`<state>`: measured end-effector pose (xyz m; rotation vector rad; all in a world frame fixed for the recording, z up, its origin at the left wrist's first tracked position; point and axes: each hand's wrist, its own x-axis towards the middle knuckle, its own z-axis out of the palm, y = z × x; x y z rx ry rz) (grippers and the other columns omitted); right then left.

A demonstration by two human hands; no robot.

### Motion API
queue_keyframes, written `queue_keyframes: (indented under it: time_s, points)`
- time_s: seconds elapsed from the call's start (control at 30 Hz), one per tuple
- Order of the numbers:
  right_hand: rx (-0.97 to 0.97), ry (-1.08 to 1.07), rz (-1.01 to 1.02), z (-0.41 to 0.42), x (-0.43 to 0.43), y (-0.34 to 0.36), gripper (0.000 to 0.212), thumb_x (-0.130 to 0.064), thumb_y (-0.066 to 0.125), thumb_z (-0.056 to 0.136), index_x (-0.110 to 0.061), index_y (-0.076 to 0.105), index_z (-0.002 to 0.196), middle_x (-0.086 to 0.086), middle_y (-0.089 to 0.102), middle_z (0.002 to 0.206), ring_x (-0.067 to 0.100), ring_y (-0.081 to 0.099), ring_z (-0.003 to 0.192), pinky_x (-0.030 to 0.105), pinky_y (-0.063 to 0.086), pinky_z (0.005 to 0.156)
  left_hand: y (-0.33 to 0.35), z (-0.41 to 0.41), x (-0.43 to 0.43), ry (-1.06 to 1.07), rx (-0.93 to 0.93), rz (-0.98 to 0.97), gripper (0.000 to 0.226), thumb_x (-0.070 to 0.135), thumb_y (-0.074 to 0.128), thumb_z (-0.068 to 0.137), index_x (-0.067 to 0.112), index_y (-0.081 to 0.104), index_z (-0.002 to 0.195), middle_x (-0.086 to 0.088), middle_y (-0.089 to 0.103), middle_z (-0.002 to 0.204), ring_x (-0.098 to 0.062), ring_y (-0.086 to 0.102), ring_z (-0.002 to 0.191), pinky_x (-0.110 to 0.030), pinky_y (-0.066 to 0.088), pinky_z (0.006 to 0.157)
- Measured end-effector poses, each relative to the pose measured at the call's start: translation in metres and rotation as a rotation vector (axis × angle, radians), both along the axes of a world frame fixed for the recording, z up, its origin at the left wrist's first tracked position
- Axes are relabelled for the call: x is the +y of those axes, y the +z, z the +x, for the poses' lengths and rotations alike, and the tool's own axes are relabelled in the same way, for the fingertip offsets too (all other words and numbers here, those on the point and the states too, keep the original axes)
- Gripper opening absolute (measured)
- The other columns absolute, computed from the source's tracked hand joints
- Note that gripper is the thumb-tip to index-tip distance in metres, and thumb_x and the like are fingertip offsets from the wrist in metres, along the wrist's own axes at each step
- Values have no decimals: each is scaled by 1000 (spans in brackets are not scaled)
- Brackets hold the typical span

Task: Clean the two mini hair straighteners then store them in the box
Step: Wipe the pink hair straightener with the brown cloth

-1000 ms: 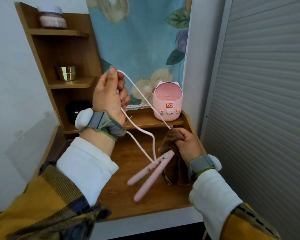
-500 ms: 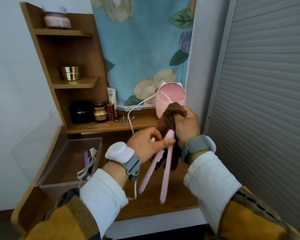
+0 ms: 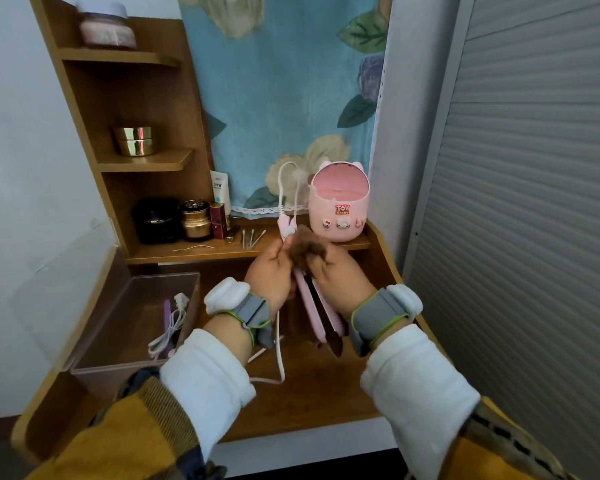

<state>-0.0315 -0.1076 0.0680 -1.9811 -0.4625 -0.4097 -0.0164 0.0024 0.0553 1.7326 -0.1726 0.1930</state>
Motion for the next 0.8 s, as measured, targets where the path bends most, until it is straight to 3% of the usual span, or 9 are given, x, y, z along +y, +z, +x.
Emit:
queue_keyframes:
  time_s: [0.13, 0.2, 0.33, 0.43, 0.47, 0.53, 0.6, 0.67, 0.8]
  points:
    - [161, -14, -179, -8, -2, -10, 48, -17, 46, 97, -15, 35, 143, 7, 51, 137, 17, 46, 126, 4, 26, 87, 5, 9, 8, 91, -72, 11, 30, 39, 37, 99, 22, 60, 91, -2, 55, 73, -22, 52, 71, -31, 44, 73]
    - [247, 3, -163, -16, -4, -18, 45, -17, 47, 96, -16, 39, 141, 8, 55, 132, 19, 52, 118, 9, 35, 82, 4, 12, 12, 122, -99, -36, 32, 40, 38, 98, 19, 58, 83, 1, 50, 61, -20, 47, 63, -27, 40, 61]
    - [542, 189, 374, -29, -6, -25, 32, 0, 49, 92, -6, 55, 123, 10, 64, 100, 13, 61, 84, 17, 51, 76, -2, 12, 9, 38, 31, -375, 35, 37, 39, 98, 20, 52, 71, 6, 36, 38, -7, 34, 34, -22, 29, 40]
    - [692, 284, 741, -28, -5, -26, 29, 10, 52, 86, -10, 62, 103, 11, 67, 90, 20, 64, 82, 29, 54, 82, 0, 11, 12, -140, 123, -487, 35, 40, 37, 98, 21, 62, 81, 1, 30, 39, -8, 29, 32, -17, 25, 37]
    - [632, 229, 652, -26, -3, -28, 30, 11, 53, 84, -11, 60, 104, 10, 65, 90, 18, 62, 82, 26, 52, 83, 0, 12, 12, -152, 126, -435, 34, 42, 37, 98, 24, 65, 90, -1, 29, 43, -9, 28, 33, -15, 25, 36]
    - [420, -2, 176, -19, -3, -32, 38, 5, 58, 81, -12, 52, 115, 1, 60, 92, 9, 58, 79, 14, 50, 77, 1, 16, 14, -89, 104, -292, 33, 46, 38, 96, 24, 61, 106, -4, 31, 52, -8, 31, 36, -14, 28, 35]
    - [296, -145, -229, -15, -1, -36, 50, -4, 61, 79, -18, 42, 123, -1, 58, 97, 12, 59, 84, 22, 53, 80, 4, 20, 18, 48, 16, -221, 27, 43, 42, 96, 22, 53, 109, -5, 44, 63, -8, 36, 39, -15, 31, 37]
    - [308, -146, -320, -15, -2, -37, 56, -7, 61, 80, -22, 36, 128, 1, 57, 106, 17, 59, 91, 34, 53, 84, 4, 25, 24, 71, -41, -207, 17, 33, 44, 97, 23, 51, 110, -7, 55, 75, -7, 38, 39, -16, 31, 37]
    - [340, -21, -235, -12, -5, -30, 55, -14, 69, 80, -15, 40, 127, -1, 53, 109, 15, 54, 98, 24, 46, 82, 8, 21, 25, -141, 13, -212, 24, 21, 38, 100, 22, 57, 116, -8, 64, 89, -6, 32, 34, -13, 22, 36]
